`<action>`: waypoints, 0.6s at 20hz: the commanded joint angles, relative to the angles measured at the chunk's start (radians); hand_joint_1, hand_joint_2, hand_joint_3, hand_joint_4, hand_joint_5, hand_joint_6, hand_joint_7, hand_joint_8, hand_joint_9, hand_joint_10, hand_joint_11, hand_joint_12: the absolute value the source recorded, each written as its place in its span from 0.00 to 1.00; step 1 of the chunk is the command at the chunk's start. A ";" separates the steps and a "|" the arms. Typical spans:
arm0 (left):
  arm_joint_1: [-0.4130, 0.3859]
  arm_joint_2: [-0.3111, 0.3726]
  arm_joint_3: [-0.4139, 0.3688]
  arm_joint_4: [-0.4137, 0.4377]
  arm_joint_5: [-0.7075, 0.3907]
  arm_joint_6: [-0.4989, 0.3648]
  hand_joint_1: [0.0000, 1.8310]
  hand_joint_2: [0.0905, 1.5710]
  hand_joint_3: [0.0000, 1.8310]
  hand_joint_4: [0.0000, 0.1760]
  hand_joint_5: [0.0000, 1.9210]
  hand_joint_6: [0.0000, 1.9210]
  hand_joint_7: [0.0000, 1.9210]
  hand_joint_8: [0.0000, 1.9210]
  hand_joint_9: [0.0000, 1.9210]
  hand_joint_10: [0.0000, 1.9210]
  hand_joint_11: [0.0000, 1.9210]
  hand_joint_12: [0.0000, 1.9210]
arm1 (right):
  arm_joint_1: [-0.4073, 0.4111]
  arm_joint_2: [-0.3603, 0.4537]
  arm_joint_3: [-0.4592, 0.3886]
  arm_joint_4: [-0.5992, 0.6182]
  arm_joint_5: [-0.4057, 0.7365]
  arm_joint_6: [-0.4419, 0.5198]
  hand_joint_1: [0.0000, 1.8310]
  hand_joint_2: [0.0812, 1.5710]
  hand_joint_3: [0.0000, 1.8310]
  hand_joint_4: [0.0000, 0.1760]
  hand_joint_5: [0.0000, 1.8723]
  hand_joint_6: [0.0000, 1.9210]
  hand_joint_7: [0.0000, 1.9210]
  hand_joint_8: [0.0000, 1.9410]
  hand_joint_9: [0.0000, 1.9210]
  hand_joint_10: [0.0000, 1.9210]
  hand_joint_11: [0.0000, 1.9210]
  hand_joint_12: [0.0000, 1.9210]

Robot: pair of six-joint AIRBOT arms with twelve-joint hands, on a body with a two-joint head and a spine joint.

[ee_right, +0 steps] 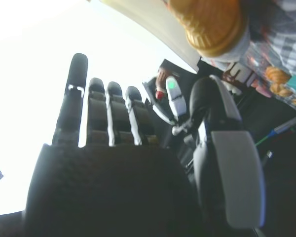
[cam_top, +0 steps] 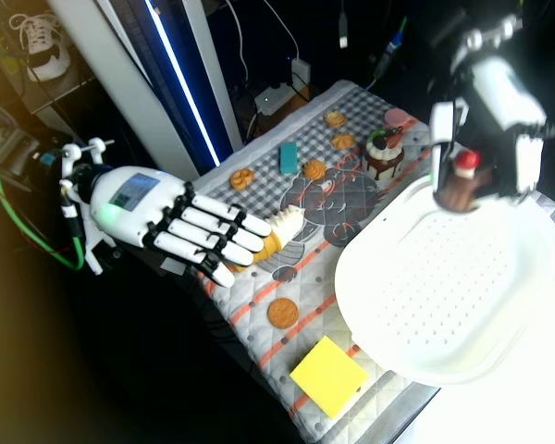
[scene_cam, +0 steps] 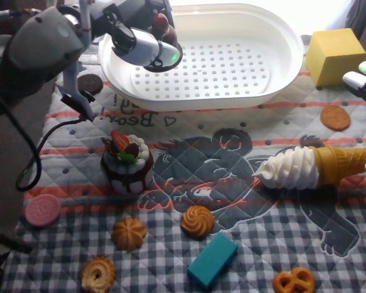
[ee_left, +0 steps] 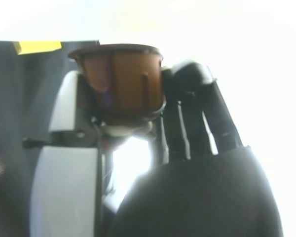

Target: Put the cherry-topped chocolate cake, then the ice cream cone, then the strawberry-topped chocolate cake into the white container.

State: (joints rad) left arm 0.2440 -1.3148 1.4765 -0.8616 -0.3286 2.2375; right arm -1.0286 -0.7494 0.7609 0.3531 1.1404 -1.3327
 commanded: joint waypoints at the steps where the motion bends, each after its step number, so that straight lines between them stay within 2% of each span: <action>1: -0.009 -0.008 0.023 -0.039 -0.066 0.045 0.52 0.82 0.00 0.00 0.21 0.53 0.23 0.67 0.21 0.80 0.22 1.00 | 0.003 0.002 0.005 -0.010 0.121 0.005 0.26 0.82 0.00 0.00 0.00 0.00 0.00 0.00 0.00 0.00 0.00 0.66; 2: -0.006 -0.020 0.037 -0.078 -0.064 0.085 0.35 0.87 0.01 0.00 0.13 0.46 0.14 0.60 0.11 0.76 0.15 1.00 | 0.003 0.002 0.005 -0.010 0.121 0.008 0.28 0.82 0.00 0.00 0.00 0.00 0.00 0.00 0.00 0.00 0.00 0.68; 3: -0.001 -0.036 0.054 -0.117 -0.059 0.130 0.44 0.83 0.00 0.00 0.16 0.41 0.09 0.54 0.02 0.74 0.04 1.00 | 0.002 0.002 0.006 -0.010 0.121 0.011 0.28 0.82 0.00 0.00 0.00 0.00 0.00 0.00 0.00 0.00 0.00 0.71; 4: 0.006 -0.043 0.063 -0.129 -0.055 0.131 0.57 0.74 0.00 0.00 0.22 0.42 0.17 0.53 0.11 0.73 0.08 1.00 | 0.001 0.002 0.007 -0.010 0.121 0.012 0.28 0.82 0.00 0.00 0.00 0.00 0.00 0.00 0.01 0.00 0.00 0.74; 5: 0.008 -0.044 0.065 -0.135 -0.050 0.131 0.68 0.76 0.00 0.00 0.17 0.40 0.33 0.71 0.23 0.89 0.27 1.00 | 0.001 0.002 0.007 -0.010 0.121 0.014 0.28 0.82 0.00 0.00 0.00 0.00 0.00 0.00 0.00 0.00 0.00 0.75; 6: 0.009 -0.046 0.066 -0.137 -0.046 0.131 0.67 0.70 0.00 0.00 0.19 0.36 0.22 0.65 0.21 0.86 0.25 1.00 | -0.001 0.002 0.007 -0.010 0.121 0.022 0.27 0.82 0.00 0.00 0.00 0.00 0.00 0.00 0.00 0.00 0.00 0.73; 7: 0.011 -0.048 0.067 -0.137 -0.046 0.131 0.65 0.68 0.00 0.00 0.21 0.25 0.21 0.51 0.18 0.73 0.16 1.00 | -0.002 0.002 0.007 -0.010 0.121 0.026 0.26 0.82 0.00 0.00 0.00 0.00 0.00 0.00 0.00 0.00 0.00 0.74; 8: 0.014 -0.052 0.071 -0.138 -0.044 0.131 0.60 0.67 0.00 0.00 0.18 0.12 0.17 0.22 0.14 0.45 0.03 0.89 | -0.003 0.002 0.008 -0.010 0.121 0.026 0.27 0.81 0.00 0.00 0.00 0.00 0.00 0.00 0.01 0.00 0.00 0.76; 9: 0.017 -0.052 0.071 -0.139 -0.044 0.131 0.61 0.65 0.00 0.00 0.19 0.07 0.18 0.09 0.15 0.32 0.01 0.87 | -0.003 0.002 0.007 -0.010 0.121 0.026 0.28 0.81 0.00 0.00 0.00 0.00 0.00 0.00 0.01 0.01 0.00 0.77; 10: 0.017 -0.052 0.071 -0.140 -0.044 0.131 0.59 0.61 0.00 0.02 0.20 0.04 0.18 0.04 0.09 0.31 0.00 0.86 | -0.003 0.002 0.007 -0.010 0.121 0.026 0.28 0.81 0.00 0.00 0.00 0.00 0.00 0.00 0.00 0.00 0.00 0.77; 11: 0.018 -0.047 0.064 -0.137 -0.050 0.129 0.61 0.60 0.00 0.00 0.18 0.02 0.15 0.01 0.03 0.25 0.00 0.76 | -0.004 0.003 0.007 -0.010 0.121 0.027 0.28 0.81 0.00 0.00 0.00 0.00 0.00 0.00 0.00 0.00 0.00 0.77; 12: 0.018 -0.038 0.052 -0.115 -0.059 0.105 0.59 0.60 0.00 0.11 0.15 0.00 0.09 0.00 0.01 0.15 0.00 0.56 | -0.004 0.003 0.007 -0.010 0.121 0.029 0.27 0.80 0.00 0.00 0.00 0.00 0.00 0.00 0.00 0.00 0.00 0.77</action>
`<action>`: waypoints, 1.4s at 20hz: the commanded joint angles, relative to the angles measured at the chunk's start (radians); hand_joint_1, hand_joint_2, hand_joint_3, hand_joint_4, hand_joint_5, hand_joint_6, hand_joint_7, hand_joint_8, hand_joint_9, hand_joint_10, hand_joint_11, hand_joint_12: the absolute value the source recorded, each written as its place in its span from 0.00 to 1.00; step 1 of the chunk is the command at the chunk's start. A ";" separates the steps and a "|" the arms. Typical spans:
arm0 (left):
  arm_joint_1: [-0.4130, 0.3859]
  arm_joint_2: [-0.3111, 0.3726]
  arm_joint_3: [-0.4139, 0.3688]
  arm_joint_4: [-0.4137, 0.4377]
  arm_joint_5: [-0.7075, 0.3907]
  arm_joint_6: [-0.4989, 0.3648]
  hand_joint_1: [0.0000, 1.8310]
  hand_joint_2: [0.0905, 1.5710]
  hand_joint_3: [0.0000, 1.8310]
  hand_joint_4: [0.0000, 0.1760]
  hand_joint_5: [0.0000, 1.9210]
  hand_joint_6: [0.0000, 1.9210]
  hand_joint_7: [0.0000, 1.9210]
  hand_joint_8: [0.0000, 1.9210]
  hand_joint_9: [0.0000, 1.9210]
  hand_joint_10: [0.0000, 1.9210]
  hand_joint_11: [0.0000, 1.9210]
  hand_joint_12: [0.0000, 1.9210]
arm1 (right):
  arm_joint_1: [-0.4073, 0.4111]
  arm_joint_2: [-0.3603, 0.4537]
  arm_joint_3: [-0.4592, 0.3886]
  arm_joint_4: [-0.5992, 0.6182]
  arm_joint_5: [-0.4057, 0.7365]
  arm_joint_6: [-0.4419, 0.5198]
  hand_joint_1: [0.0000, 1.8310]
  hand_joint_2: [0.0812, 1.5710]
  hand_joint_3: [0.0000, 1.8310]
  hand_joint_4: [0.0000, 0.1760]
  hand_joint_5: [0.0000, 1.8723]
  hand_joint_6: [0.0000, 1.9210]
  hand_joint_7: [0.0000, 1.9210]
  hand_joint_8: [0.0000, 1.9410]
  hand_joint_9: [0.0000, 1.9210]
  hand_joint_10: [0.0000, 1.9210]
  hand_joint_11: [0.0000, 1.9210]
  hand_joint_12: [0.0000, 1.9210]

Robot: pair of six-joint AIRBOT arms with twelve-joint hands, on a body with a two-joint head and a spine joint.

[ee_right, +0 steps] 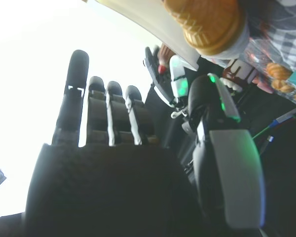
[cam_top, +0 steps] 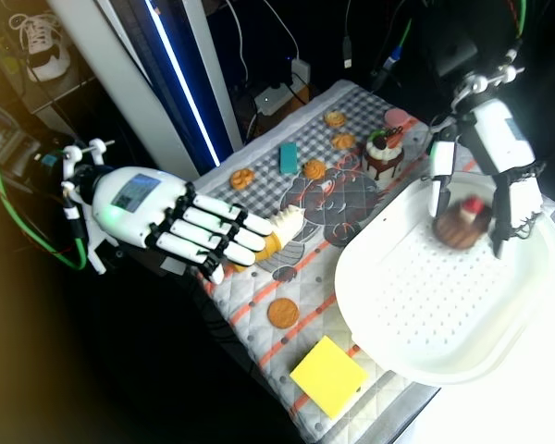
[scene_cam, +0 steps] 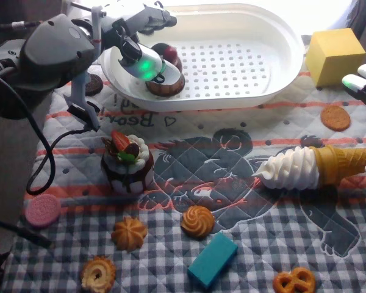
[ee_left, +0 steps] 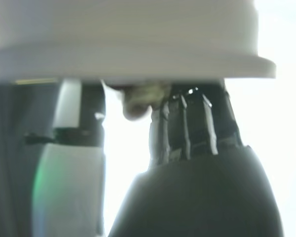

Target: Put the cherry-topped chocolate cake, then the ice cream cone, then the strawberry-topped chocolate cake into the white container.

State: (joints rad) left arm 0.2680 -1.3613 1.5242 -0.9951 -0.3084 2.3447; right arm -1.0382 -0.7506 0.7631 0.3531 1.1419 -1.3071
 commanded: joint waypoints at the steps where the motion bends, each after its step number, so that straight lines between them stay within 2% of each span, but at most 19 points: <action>1: -0.006 0.026 -0.014 0.062 -0.093 -0.056 0.54 0.61 0.00 0.10 0.11 0.00 0.03 0.00 0.00 0.03 0.00 0.34 | 0.004 0.004 0.005 -0.010 0.119 0.006 0.26 0.81 0.00 0.00 0.00 0.00 0.00 0.00 0.00 0.00 0.00 0.77; 3: -0.005 0.075 -0.059 0.196 -0.119 -0.238 0.40 0.59 0.00 0.54 0.03 0.01 0.00 0.00 0.00 0.00 0.00 0.17 | 0.004 0.004 0.004 -0.010 0.119 0.008 0.25 0.80 0.00 0.00 0.00 0.00 0.00 0.00 0.01 0.01 0.00 0.77; 4: -0.006 0.097 -0.080 0.253 -0.135 -0.313 0.33 0.54 0.00 0.44 0.05 0.00 0.06 0.00 0.05 0.03 0.00 0.55 | 0.003 0.004 0.003 -0.010 0.119 0.009 0.26 0.80 0.00 0.00 0.00 0.00 0.00 0.00 0.01 0.01 0.00 0.76; 5: -0.009 0.134 -0.118 0.342 -0.164 -0.406 0.30 0.52 0.00 0.61 0.01 0.00 0.01 0.00 0.01 0.01 0.00 0.63 | 0.002 0.007 0.001 -0.010 0.119 0.012 0.25 0.80 0.00 0.00 0.00 0.00 0.00 0.00 0.02 0.01 0.00 0.75; 6: -0.013 0.163 -0.149 0.398 -0.192 -0.465 0.32 0.54 0.00 0.79 0.00 0.00 0.00 0.00 0.00 0.00 0.00 0.58 | 0.001 0.009 -0.001 -0.010 0.119 0.014 0.24 0.80 0.00 0.00 0.00 0.00 0.00 0.00 0.01 0.01 0.00 0.75; 7: -0.016 0.184 -0.178 0.440 -0.215 -0.496 0.39 0.61 0.00 0.65 0.00 0.00 0.00 0.00 0.00 0.00 0.00 0.30 | 0.001 0.012 -0.002 -0.010 0.119 0.016 0.25 0.81 0.00 0.00 0.00 0.00 0.00 0.00 0.01 0.01 0.00 0.75; 8: -0.017 0.218 -0.222 0.488 -0.258 -0.527 0.42 0.61 0.00 0.74 0.00 0.00 0.00 0.00 0.00 0.00 0.00 0.09 | 0.000 0.013 -0.003 -0.010 0.119 0.022 0.25 0.81 0.00 0.00 0.00 0.00 0.00 0.00 0.01 0.01 0.00 0.70; 9: -0.015 0.257 -0.271 0.529 -0.303 -0.542 0.40 0.60 0.00 0.95 0.00 0.00 0.00 0.00 0.00 0.00 0.00 0.02 | -0.001 0.014 -0.003 -0.012 0.119 0.034 0.27 0.80 0.00 0.00 0.00 0.00 0.00 0.00 0.00 0.00 0.00 0.65; 10: 0.002 0.302 -0.330 0.560 -0.357 -0.542 0.40 0.60 0.00 0.99 0.00 0.00 0.00 0.00 0.00 0.00 0.00 0.00 | -0.001 0.015 -0.001 -0.015 0.119 0.047 0.27 0.81 0.00 0.00 0.00 0.00 0.00 0.00 0.00 0.00 0.00 0.67; 13: 0.099 0.416 -0.468 0.588 -0.520 -0.550 0.40 0.66 0.02 1.00 0.00 0.00 0.00 0.00 0.00 0.00 0.01 0.00 | -0.025 0.015 0.013 -0.027 0.116 0.103 0.34 0.78 0.00 0.00 0.00 0.00 0.00 0.00 0.02 0.01 0.00 0.73; 14: 0.146 0.445 -0.506 0.596 -0.584 -0.569 0.42 0.68 0.01 1.00 0.00 0.00 0.00 0.00 0.00 0.00 0.00 0.15 | -0.027 0.014 0.015 -0.031 0.106 0.107 0.39 0.76 0.00 0.00 0.00 0.00 0.00 0.00 0.01 0.01 0.00 0.67; 16: 0.237 0.489 -0.556 0.609 -0.707 -0.644 0.42 0.72 0.00 1.00 0.00 0.00 0.00 0.00 0.00 0.00 0.00 0.29 | -0.023 0.002 0.024 -0.040 0.080 0.114 0.41 0.73 0.00 0.00 0.00 0.00 0.00 0.00 0.03 0.02 0.00 0.69; 19: 0.360 0.525 -0.584 0.615 -0.821 -0.786 0.42 0.73 0.00 1.00 0.02 0.00 0.01 0.00 0.02 0.00 0.00 0.33 | -0.002 -0.028 0.048 -0.041 0.026 0.117 0.38 0.73 0.00 0.00 0.00 0.00 0.01 0.00 0.01 0.03 0.00 0.60; 21: 0.417 0.537 -0.609 0.612 -0.875 -0.805 0.44 0.74 0.00 1.00 0.01 0.00 0.00 0.00 0.01 0.00 0.00 0.37 | 0.025 -0.053 0.070 -0.045 -0.017 0.117 0.39 0.73 0.00 0.00 0.00 0.00 0.01 0.00 0.01 0.06 0.00 0.45; 22: 0.450 0.544 -0.626 0.607 -0.911 -0.806 0.44 0.74 0.00 1.00 0.01 0.00 0.00 0.00 0.02 0.00 0.00 0.40 | 0.038 -0.067 0.083 -0.049 -0.035 0.117 0.38 0.73 0.00 0.07 0.00 0.00 0.00 0.00 0.00 0.07 0.00 0.48; 23: 0.487 0.552 -0.642 0.603 -0.945 -0.810 0.45 0.75 0.00 0.86 0.01 0.00 0.00 0.00 0.02 0.00 0.00 0.45 | 0.054 -0.084 0.095 -0.051 -0.056 0.117 0.39 0.72 0.00 0.00 0.00 0.00 0.00 0.00 0.01 0.11 0.00 0.66; 25: 0.542 0.560 -0.660 0.597 -0.997 -0.834 0.43 0.74 0.00 0.73 0.01 0.00 0.01 0.00 0.03 0.00 0.00 0.46 | 0.086 -0.118 0.122 -0.056 -0.094 0.117 0.36 0.73 0.00 0.00 0.00 0.00 0.00 0.00 0.00 0.06 0.00 0.73; 27: 0.572 0.565 -0.669 0.594 -1.025 -0.849 0.44 0.75 0.00 0.75 0.03 0.01 0.02 0.00 0.03 0.01 0.00 0.42 | 0.118 -0.158 0.150 -0.063 -0.133 0.117 0.35 0.73 0.00 0.00 0.00 0.00 0.00 0.00 0.01 0.01 0.00 0.90; 28: 0.575 0.565 -0.670 0.593 -1.028 -0.849 0.44 0.75 0.00 0.75 0.03 0.01 0.02 0.00 0.03 0.01 0.00 0.42 | 0.126 -0.167 0.157 -0.066 -0.143 0.117 0.35 0.73 0.00 0.00 0.00 0.00 0.00 0.00 0.01 0.01 0.00 0.90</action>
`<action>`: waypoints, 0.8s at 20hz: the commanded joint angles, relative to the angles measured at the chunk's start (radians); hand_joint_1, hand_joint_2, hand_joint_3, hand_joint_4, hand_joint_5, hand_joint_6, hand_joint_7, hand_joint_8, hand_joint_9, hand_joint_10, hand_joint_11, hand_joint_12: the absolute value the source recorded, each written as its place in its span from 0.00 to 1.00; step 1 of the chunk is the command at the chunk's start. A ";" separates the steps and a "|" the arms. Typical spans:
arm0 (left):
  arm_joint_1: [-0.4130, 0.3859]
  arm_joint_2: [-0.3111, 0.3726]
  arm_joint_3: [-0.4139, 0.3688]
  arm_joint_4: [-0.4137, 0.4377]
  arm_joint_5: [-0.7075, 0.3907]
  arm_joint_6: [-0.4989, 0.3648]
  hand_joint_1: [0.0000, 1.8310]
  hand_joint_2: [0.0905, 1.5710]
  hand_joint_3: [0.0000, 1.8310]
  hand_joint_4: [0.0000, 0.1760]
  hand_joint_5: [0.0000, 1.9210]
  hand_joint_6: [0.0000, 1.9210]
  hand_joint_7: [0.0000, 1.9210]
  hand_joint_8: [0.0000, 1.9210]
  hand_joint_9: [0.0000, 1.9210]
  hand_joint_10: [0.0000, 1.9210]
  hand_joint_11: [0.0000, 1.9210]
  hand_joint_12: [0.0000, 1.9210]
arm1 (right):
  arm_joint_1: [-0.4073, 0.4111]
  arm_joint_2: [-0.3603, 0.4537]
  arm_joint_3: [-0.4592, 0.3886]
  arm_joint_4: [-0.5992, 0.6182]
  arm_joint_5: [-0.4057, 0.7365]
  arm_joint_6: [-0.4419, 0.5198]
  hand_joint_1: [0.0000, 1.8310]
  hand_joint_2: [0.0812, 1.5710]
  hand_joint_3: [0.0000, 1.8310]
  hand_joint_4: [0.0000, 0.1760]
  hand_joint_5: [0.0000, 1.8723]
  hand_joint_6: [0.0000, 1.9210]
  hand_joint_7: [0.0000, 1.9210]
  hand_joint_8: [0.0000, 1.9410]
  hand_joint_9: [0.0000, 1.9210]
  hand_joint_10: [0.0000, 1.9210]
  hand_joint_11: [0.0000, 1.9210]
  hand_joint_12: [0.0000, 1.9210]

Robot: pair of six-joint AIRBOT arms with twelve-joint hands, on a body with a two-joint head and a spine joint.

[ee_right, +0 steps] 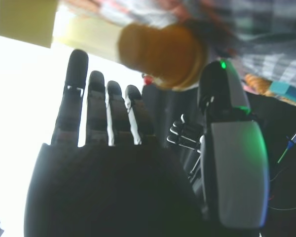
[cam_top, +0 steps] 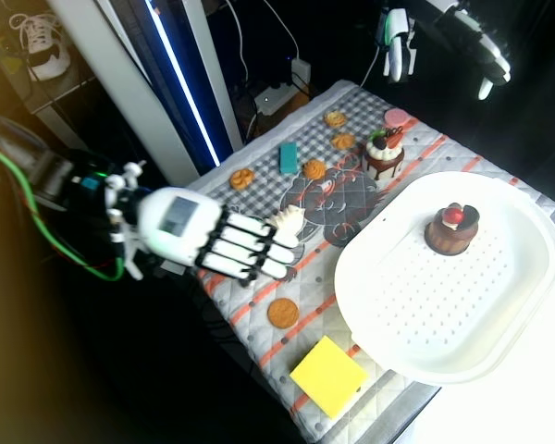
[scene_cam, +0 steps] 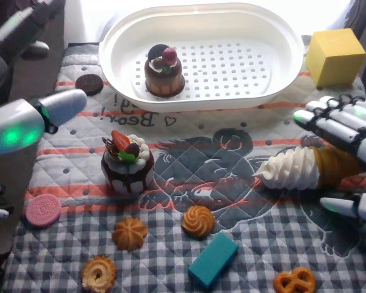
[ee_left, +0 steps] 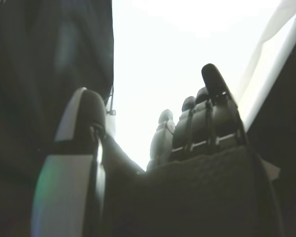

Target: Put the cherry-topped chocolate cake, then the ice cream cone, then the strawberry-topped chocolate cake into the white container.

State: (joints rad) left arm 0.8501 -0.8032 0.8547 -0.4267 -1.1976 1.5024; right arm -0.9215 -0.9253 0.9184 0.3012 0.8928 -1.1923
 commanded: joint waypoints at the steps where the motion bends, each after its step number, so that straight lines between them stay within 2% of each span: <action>1: 0.001 0.007 -0.003 0.023 -0.144 -0.006 0.44 0.75 0.00 0.72 0.03 0.01 0.02 0.00 0.03 0.00 0.00 0.41 | 0.021 -0.007 0.013 -0.017 0.090 0.002 0.36 0.73 0.00 0.00 0.00 0.00 0.00 0.00 0.00 0.00 0.00 0.91; 2: 0.006 0.007 -0.004 0.020 -0.148 -0.006 0.44 0.75 0.00 0.63 0.03 0.00 0.02 0.00 0.03 0.00 0.00 0.37 | 0.030 -0.019 0.022 -0.020 0.076 0.002 0.37 0.74 0.00 0.00 0.00 0.00 0.00 0.00 0.00 0.00 0.00 0.85; 3: 0.011 0.007 -0.005 0.016 -0.150 -0.006 0.43 0.75 0.00 0.57 0.03 0.00 0.03 0.00 0.03 0.00 0.00 0.36 | 0.041 -0.036 0.035 -0.023 0.058 0.002 0.39 0.75 0.00 0.00 0.00 0.00 0.04 0.02 0.04 0.03 0.00 0.80; 4: 0.015 0.007 -0.005 0.013 -0.150 -0.006 0.43 0.75 0.00 0.52 0.03 0.00 0.03 0.00 0.02 0.00 0.00 0.33 | 0.054 -0.050 0.045 -0.028 0.043 0.002 0.44 0.75 0.00 0.00 0.04 0.04 0.10 0.05 0.01 0.29 0.00 0.84; 5: 0.020 0.007 -0.005 0.009 -0.152 -0.010 0.43 0.75 0.00 0.52 0.03 0.00 0.03 0.00 0.02 0.00 0.00 0.31 | 0.068 -0.065 0.058 -0.034 0.020 0.002 0.49 0.73 0.00 0.00 0.07 0.24 0.15 0.21 0.02 0.51 0.00 0.89; 6: 0.023 0.007 -0.005 0.009 -0.156 -0.014 0.42 0.76 0.00 0.49 0.03 0.00 0.03 0.00 0.03 0.00 0.00 0.30 | 0.074 -0.069 0.062 -0.040 0.010 0.002 0.59 0.79 0.00 0.00 0.26 0.68 0.35 0.62 0.22 0.71 0.18 0.98; 7: 0.026 0.008 -0.005 0.009 -0.159 -0.018 0.42 0.76 0.00 0.46 0.03 0.00 0.03 0.00 0.03 0.00 0.00 0.27 | 0.076 -0.070 0.063 -0.043 0.008 0.002 0.63 0.79 0.00 0.00 0.33 0.71 0.42 0.70 0.37 0.81 0.36 1.00; 8: 0.030 0.008 -0.006 0.009 -0.165 -0.021 0.41 0.76 0.00 0.40 0.03 0.00 0.03 0.00 0.03 0.00 0.00 0.28 | 0.079 -0.067 0.062 -0.047 0.008 0.002 0.66 0.77 0.00 0.00 0.38 0.63 0.44 0.76 0.48 0.87 0.48 1.00; 10: 0.035 0.010 -0.007 0.007 -0.170 -0.021 0.41 0.76 0.00 0.41 0.03 0.00 0.03 0.00 0.04 0.00 0.00 0.33 | 0.093 -0.053 0.054 -0.067 0.018 0.002 0.66 0.79 0.00 0.00 0.36 0.64 0.41 0.84 0.53 0.97 0.58 1.00; 11: 0.038 0.011 -0.009 0.005 -0.173 -0.021 0.41 0.77 0.00 0.38 0.03 0.00 0.03 0.00 0.03 0.00 0.00 0.31 | 0.099 -0.043 0.046 -0.081 0.030 0.002 0.65 0.80 0.00 0.00 0.35 0.64 0.40 0.85 0.54 0.99 0.60 1.00; 13: 0.043 0.012 -0.010 0.001 -0.179 -0.021 0.41 0.77 0.00 0.44 0.03 0.00 0.03 0.00 0.03 0.00 0.00 0.30 | 0.116 -0.009 0.022 -0.115 0.071 0.002 0.65 0.81 0.00 0.00 0.33 0.66 0.38 0.89 0.55 1.00 0.61 1.00; 14: 0.045 0.012 -0.010 -0.001 -0.179 -0.021 0.41 0.77 0.00 0.42 0.03 0.00 0.03 0.00 0.03 0.00 0.00 0.29 | 0.123 0.004 0.013 -0.127 0.095 0.002 0.64 0.82 0.00 0.00 0.32 0.67 0.38 0.90 0.55 1.00 0.61 1.00; 15: 0.048 0.012 -0.010 -0.001 -0.179 -0.021 0.41 0.77 0.00 0.38 0.03 0.00 0.03 0.00 0.03 0.00 0.00 0.26 | 0.138 0.015 0.007 -0.138 0.117 0.002 0.65 0.81 0.00 0.00 0.33 0.68 0.39 0.87 0.48 0.97 0.52 1.00; 16: 0.050 0.012 -0.010 -0.002 -0.179 -0.021 0.40 0.77 0.00 0.37 0.03 0.00 0.03 0.00 0.02 0.00 0.00 0.24 | 0.152 0.018 0.007 -0.143 0.123 0.002 0.65 0.81 0.00 0.00 0.32 0.68 0.40 0.86 0.46 0.96 0.49 1.00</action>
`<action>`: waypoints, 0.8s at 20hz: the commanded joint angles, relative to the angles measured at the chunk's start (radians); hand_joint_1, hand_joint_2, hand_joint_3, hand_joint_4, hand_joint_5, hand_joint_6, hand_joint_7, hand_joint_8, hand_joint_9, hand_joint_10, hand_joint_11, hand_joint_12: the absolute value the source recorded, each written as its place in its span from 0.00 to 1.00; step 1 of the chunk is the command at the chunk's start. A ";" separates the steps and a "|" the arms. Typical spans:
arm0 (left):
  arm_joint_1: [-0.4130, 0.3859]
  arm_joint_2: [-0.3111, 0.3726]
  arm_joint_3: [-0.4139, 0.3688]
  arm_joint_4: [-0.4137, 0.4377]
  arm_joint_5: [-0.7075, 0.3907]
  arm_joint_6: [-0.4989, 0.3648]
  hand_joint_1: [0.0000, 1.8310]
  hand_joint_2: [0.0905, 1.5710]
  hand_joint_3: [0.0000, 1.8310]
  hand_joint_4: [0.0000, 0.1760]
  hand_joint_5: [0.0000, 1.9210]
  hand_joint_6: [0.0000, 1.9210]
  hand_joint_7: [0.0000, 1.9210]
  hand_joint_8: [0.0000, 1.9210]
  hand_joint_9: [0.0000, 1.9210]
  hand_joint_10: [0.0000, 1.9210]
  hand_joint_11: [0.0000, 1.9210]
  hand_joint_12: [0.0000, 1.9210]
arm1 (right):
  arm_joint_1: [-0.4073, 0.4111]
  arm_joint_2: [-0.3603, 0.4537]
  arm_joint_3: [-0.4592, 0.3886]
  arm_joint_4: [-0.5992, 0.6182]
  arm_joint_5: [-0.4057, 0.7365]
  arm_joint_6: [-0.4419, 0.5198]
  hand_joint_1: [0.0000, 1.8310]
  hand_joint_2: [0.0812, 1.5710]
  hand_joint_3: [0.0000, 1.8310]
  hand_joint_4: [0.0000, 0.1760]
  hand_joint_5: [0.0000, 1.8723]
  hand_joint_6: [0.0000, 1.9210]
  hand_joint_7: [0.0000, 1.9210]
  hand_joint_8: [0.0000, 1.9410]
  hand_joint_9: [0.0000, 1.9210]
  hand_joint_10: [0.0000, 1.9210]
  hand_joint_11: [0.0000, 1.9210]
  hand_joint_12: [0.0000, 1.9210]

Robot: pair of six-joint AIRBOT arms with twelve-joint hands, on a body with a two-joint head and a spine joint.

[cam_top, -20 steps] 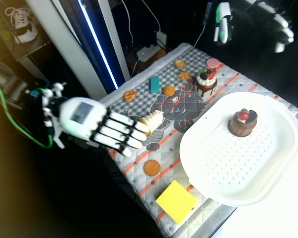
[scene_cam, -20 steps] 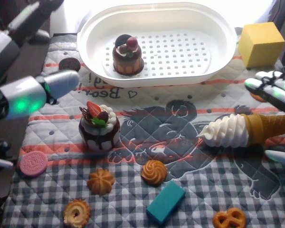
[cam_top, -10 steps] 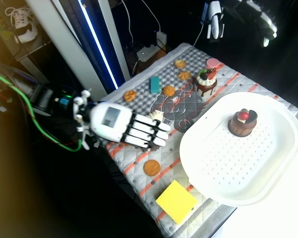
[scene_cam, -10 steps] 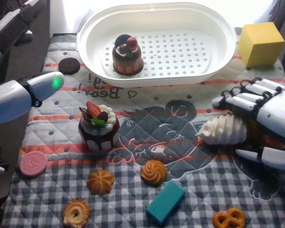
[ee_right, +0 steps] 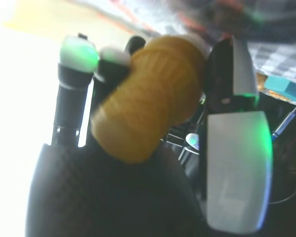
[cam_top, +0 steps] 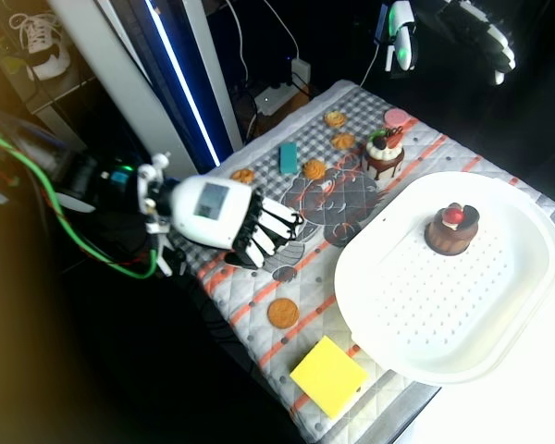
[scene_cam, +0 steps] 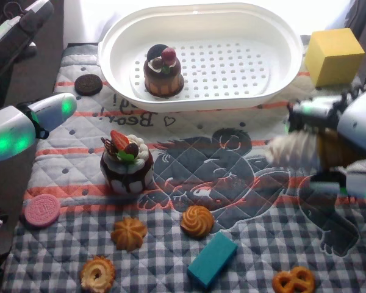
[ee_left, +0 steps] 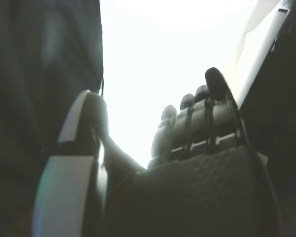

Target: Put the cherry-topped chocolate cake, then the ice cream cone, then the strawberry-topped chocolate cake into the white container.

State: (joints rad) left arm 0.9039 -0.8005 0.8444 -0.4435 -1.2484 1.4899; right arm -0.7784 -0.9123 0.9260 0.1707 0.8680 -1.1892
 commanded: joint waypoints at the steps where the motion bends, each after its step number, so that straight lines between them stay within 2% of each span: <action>1: -0.001 0.009 -0.002 0.015 -0.129 -0.009 0.40 0.77 0.00 0.45 0.03 0.00 0.03 0.00 0.03 0.00 0.00 0.25 | 0.026 0.005 0.005 -0.017 0.148 -0.002 0.65 0.82 0.00 0.00 0.32 0.69 0.39 0.88 0.44 0.98 0.46 1.00; 2: 0.003 0.009 -0.004 0.015 -0.132 -0.009 0.39 0.77 0.00 0.52 0.03 0.00 0.03 0.00 0.04 0.00 0.00 0.34 | 0.045 0.004 0.013 -0.017 0.147 -0.003 0.64 0.83 0.00 0.00 0.32 0.69 0.37 0.91 0.43 1.00 0.46 1.00; 3: 0.005 0.007 -0.006 0.015 -0.135 -0.009 0.40 0.77 0.00 0.48 0.04 0.00 0.03 0.00 0.04 0.00 0.00 0.42 | 0.076 -0.005 0.031 -0.017 0.142 -0.009 0.64 0.83 0.00 0.00 0.33 0.66 0.36 0.92 0.45 1.00 0.49 1.00; 4: 0.007 0.007 -0.007 0.015 -0.135 -0.009 0.40 0.77 0.00 0.48 0.04 0.00 0.03 0.00 0.04 0.00 0.00 0.42 | 0.095 -0.014 0.044 -0.016 0.135 -0.009 0.64 0.83 0.00 0.00 0.33 0.66 0.36 0.92 0.45 1.00 0.49 1.00; 5: 0.013 0.005 -0.008 0.015 -0.137 -0.009 0.42 0.77 0.00 0.40 0.03 0.00 0.02 0.00 0.03 0.00 0.00 0.43 | 0.153 -0.041 0.082 -0.007 0.098 -0.021 0.64 0.82 0.00 0.00 0.35 0.66 0.37 0.88 0.38 0.98 0.43 1.00; 6: 0.018 0.005 -0.009 0.015 -0.141 -0.009 0.44 0.78 0.00 0.35 0.03 0.00 0.02 0.00 0.03 0.00 0.00 0.40 | 0.185 -0.057 0.104 0.001 0.071 -0.038 0.64 0.80 0.00 0.00 0.35 0.67 0.39 0.84 0.37 0.94 0.40 1.00; 7: 0.021 0.004 -0.009 0.015 -0.143 -0.009 0.44 0.78 0.00 0.39 0.03 0.00 0.02 0.00 0.03 0.00 0.00 0.39 | 0.213 -0.072 0.123 0.005 0.051 -0.049 0.65 0.81 0.00 0.00 0.35 0.67 0.38 0.86 0.37 0.96 0.41 1.00; 8: 0.026 0.002 -0.010 0.015 -0.147 -0.011 0.44 0.78 0.00 0.41 0.04 0.00 0.03 0.00 0.04 0.01 0.00 0.39 | 0.270 -0.100 0.156 0.023 0.004 -0.080 0.62 0.82 0.00 0.00 0.39 0.71 0.30 0.87 0.21 0.94 0.25 1.00; 9: 0.027 0.001 -0.010 0.015 -0.148 -0.011 0.45 0.79 0.00 0.39 0.04 0.00 0.03 0.00 0.04 0.00 0.00 0.38 | 0.299 -0.103 0.177 0.034 -0.017 -0.092 0.62 0.81 0.00 0.00 0.40 0.74 0.31 0.80 0.19 0.83 0.16 1.00; 10: 0.029 0.000 -0.010 0.015 -0.148 -0.011 0.44 0.79 0.00 0.40 0.04 0.00 0.03 0.00 0.04 0.01 0.00 0.38 | 0.325 -0.117 0.197 0.043 -0.040 -0.106 0.64 0.81 0.00 0.00 0.38 0.68 0.36 0.85 0.30 0.93 0.32 1.00; 11: 0.031 -0.001 -0.010 0.015 -0.148 -0.011 0.42 0.79 0.00 0.54 0.03 0.00 0.02 0.00 0.03 0.00 0.00 0.36 | 0.351 -0.142 0.224 0.059 -0.073 -0.126 0.64 0.81 0.00 0.00 0.36 0.66 0.37 0.87 0.38 0.98 0.43 1.00; 12: 0.032 -0.002 -0.010 0.017 -0.147 -0.011 0.42 0.78 0.00 0.50 0.03 0.00 0.01 0.00 0.03 0.00 0.00 0.33 | 0.379 -0.170 0.256 0.069 -0.106 -0.142 0.63 0.83 0.00 0.00 0.35 0.65 0.33 0.94 0.41 1.00 0.49 1.00; 13: 0.032 -0.002 -0.010 0.021 -0.144 -0.011 0.42 0.78 0.00 0.50 0.03 0.00 0.01 0.00 0.03 0.00 0.00 0.33 | 0.415 -0.211 0.303 0.093 -0.168 -0.173 0.63 0.83 0.00 0.00 0.35 0.65 0.33 0.94 0.41 1.00 0.49 1.00; 14: 0.032 -0.004 -0.010 0.025 -0.142 -0.011 0.43 0.78 0.00 0.39 0.02 0.00 0.01 0.00 0.02 0.00 0.00 0.33 | 0.439 -0.242 0.339 0.122 -0.210 -0.206 0.63 0.83 0.00 0.00 0.32 0.77 0.33 0.87 0.47 1.00 0.56 1.00; 15: 0.032 -0.007 -0.009 0.027 -0.141 -0.011 0.43 0.78 0.00 0.41 0.03 0.00 0.01 0.00 0.02 0.00 0.00 0.31 | 0.452 -0.267 0.371 0.132 -0.237 -0.209 0.60 0.80 0.00 0.00 0.37 0.73 0.45 0.96 0.52 1.00 0.49 1.00; 16: 0.032 -0.012 -0.007 0.029 -0.141 -0.013 0.45 0.79 0.00 0.30 0.03 0.00 0.02 0.00 0.03 0.00 0.00 0.29 | 0.466 -0.300 0.420 0.154 -0.272 -0.209 0.63 0.82 0.00 0.00 0.35 0.65 0.38 0.94 0.47 1.00 0.52 1.00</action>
State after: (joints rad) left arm 0.9401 -0.8158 0.8333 -0.4286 -1.2675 1.4857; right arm -0.3237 -1.2343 1.3590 0.3382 0.4953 -1.3930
